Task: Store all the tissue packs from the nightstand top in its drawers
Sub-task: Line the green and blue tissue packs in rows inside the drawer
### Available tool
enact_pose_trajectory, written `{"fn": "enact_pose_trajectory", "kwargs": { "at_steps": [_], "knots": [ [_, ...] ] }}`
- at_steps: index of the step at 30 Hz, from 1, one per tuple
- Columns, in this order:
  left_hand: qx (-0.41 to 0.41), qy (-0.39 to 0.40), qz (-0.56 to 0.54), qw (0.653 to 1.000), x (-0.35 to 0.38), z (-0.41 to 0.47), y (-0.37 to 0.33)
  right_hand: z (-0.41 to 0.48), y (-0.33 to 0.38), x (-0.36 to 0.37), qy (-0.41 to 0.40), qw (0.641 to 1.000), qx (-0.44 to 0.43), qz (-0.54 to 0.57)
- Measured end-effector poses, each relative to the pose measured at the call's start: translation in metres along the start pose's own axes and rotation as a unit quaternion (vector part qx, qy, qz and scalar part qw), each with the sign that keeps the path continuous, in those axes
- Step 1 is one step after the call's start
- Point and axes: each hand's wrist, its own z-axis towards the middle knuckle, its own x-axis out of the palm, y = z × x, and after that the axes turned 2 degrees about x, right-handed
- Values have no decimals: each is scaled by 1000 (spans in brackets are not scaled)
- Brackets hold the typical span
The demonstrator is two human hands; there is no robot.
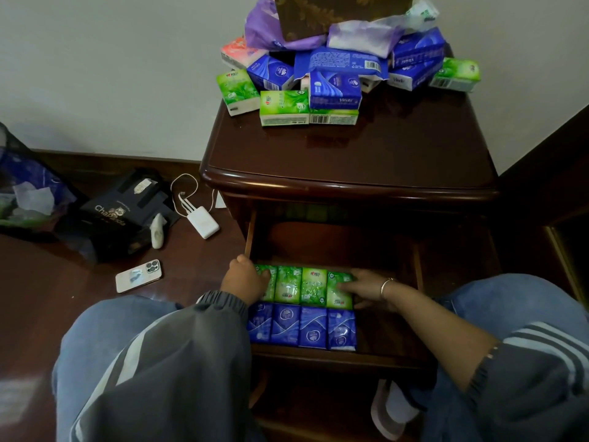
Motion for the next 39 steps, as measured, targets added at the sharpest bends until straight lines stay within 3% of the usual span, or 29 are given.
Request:
{"fn": "enact_pose_trajectory", "kwargs": {
  "at_steps": [8, 11, 14, 16, 27, 32, 35, 39],
  "knots": [
    [2, -2, -6, 1000, 0, 1, 3, -6, -7, -3, 49, 969, 67, 232],
    [3, 0, -8, 1000, 1, 2, 3, -10, -14, -5, 14, 966, 136, 219],
    [0, 0, -7, 1000, 0, 2, 2, -18, -18, 5, 69, 943, 197, 260],
    [-1, 1, -6, 1000, 1, 2, 1, -22, -17, 15, 106, 934, 190, 282],
    [9, -7, -8, 1000, 0, 4, 2, -32, -29, 21, 158, 948, 125, 247],
    [6, -12, -8, 1000, 1, 1, 4, -42, -29, 19, 101, 969, 116, 193],
    [0, -12, -17, 1000, 0, -2, 3, -57, -21, 11, 34, 996, 47, 61],
    [20, -49, -41, 998, -9, -3, 0, -91, -2, -9, -12, 998, -50, -27]
  ]
}}
